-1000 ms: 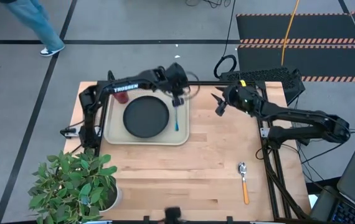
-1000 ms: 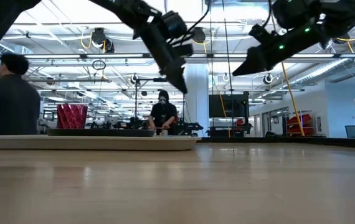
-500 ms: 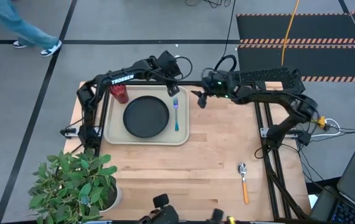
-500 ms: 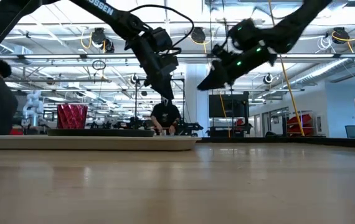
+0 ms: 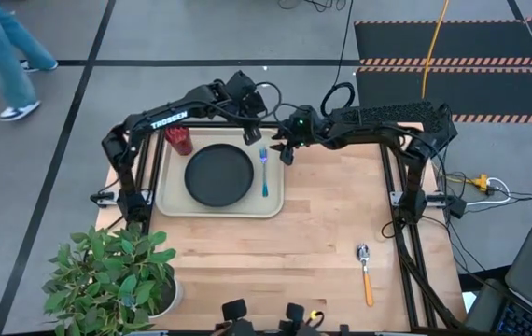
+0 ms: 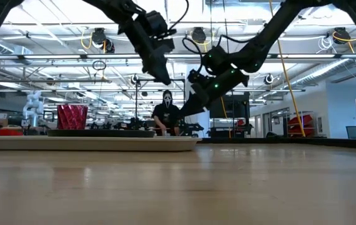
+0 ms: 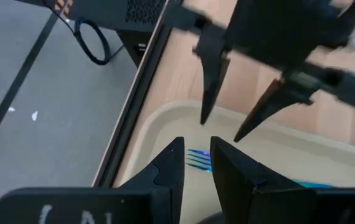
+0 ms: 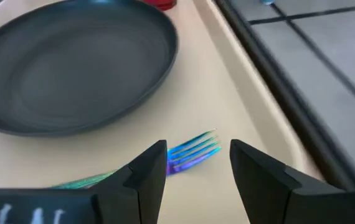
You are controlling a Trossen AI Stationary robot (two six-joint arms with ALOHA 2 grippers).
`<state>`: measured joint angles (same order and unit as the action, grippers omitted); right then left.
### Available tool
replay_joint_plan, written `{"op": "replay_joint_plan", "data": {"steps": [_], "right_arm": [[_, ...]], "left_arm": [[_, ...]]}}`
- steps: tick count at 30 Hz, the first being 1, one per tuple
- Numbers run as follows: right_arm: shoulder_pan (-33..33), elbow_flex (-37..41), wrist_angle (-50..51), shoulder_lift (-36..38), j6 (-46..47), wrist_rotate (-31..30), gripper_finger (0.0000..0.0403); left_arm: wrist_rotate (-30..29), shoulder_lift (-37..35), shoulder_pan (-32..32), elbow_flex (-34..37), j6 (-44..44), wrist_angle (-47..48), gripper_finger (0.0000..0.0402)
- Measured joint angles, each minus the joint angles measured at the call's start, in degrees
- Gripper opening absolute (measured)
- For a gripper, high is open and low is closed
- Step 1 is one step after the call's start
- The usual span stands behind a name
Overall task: Pick and place plate/cup/fork/spoon on tray
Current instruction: Put the blue fork on the right side of the black plate
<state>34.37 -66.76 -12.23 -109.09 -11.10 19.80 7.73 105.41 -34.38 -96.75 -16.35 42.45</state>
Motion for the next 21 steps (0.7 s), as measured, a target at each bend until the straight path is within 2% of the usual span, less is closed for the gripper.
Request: {"op": "replay_joint_plan", "data": {"steps": [7, 14, 21], "right_arm": [[-0.75, -1.25, -1.79, -4.76, 1.43, 1.41, 0.0171], [-0.79, -1.36, -6.28, -6.15, 2.11, 1.28, 0.0171], [0.52, -3.57, -2.52, -6.13, 3.55, 1.33, 0.0171]], "left_arm": [[-0.04, -3.38, 0.01, 2.33, -1.19, 1.03, 0.0081], [-0.2, -4.41, -0.04, 6.87, -1.62, 0.42, 0.0081], [-0.24, -4.33, -0.04, 9.59, -1.61, -0.33, 0.0081]]}}
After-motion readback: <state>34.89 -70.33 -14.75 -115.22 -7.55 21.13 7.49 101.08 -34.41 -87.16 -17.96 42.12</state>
